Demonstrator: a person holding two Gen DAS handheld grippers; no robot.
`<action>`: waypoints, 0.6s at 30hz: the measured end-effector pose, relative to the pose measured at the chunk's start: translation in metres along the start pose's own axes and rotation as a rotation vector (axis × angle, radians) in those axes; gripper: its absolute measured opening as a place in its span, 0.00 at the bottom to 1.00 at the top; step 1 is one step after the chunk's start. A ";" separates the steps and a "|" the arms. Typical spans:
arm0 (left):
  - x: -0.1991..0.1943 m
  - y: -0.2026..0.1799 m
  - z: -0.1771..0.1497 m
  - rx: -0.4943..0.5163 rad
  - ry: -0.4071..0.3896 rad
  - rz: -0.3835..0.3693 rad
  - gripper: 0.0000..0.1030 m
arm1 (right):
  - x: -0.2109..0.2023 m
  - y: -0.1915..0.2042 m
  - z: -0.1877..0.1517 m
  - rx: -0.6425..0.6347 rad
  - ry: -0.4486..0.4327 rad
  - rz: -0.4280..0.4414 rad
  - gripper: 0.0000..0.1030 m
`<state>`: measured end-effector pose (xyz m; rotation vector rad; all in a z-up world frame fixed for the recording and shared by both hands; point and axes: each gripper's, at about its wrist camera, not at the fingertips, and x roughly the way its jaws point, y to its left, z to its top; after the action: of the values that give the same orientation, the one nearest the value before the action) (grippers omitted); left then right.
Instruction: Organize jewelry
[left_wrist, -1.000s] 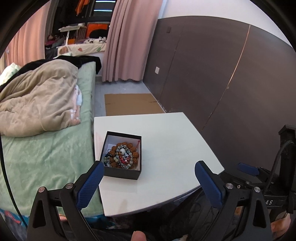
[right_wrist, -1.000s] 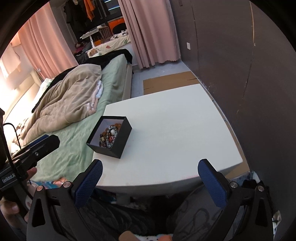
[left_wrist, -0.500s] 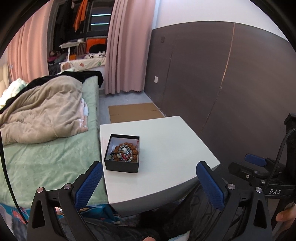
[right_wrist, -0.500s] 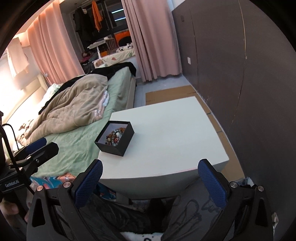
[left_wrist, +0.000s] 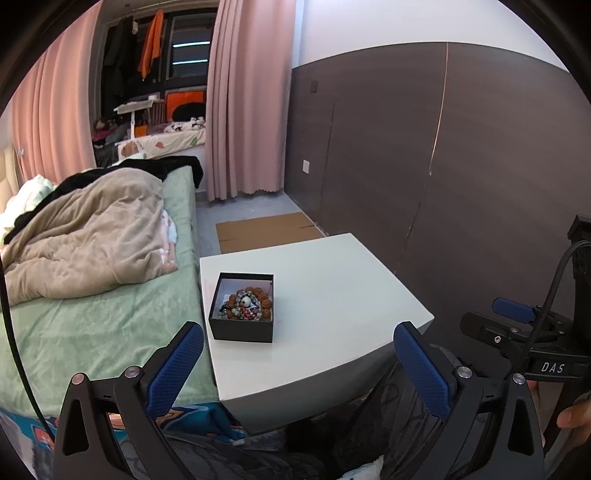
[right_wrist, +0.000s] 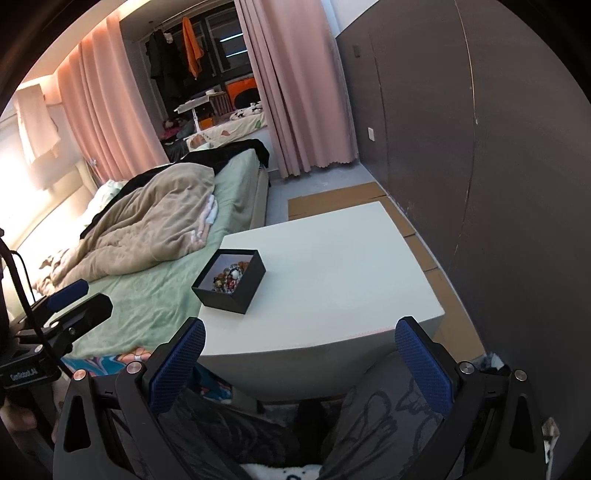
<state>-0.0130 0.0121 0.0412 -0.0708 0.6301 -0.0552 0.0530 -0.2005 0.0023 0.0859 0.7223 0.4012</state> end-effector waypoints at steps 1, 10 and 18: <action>0.001 0.000 -0.001 0.001 0.002 0.001 0.99 | 0.000 0.000 0.000 -0.002 0.001 -0.007 1.00; 0.007 0.002 -0.007 0.000 0.016 0.000 0.99 | 0.000 -0.004 -0.001 0.008 -0.008 -0.030 1.00; 0.006 0.011 -0.006 -0.037 0.015 -0.006 0.99 | 0.003 -0.002 0.001 -0.002 0.004 -0.038 1.00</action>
<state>-0.0111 0.0221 0.0318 -0.1084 0.6457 -0.0495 0.0565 -0.2015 0.0004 0.0691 0.7263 0.3655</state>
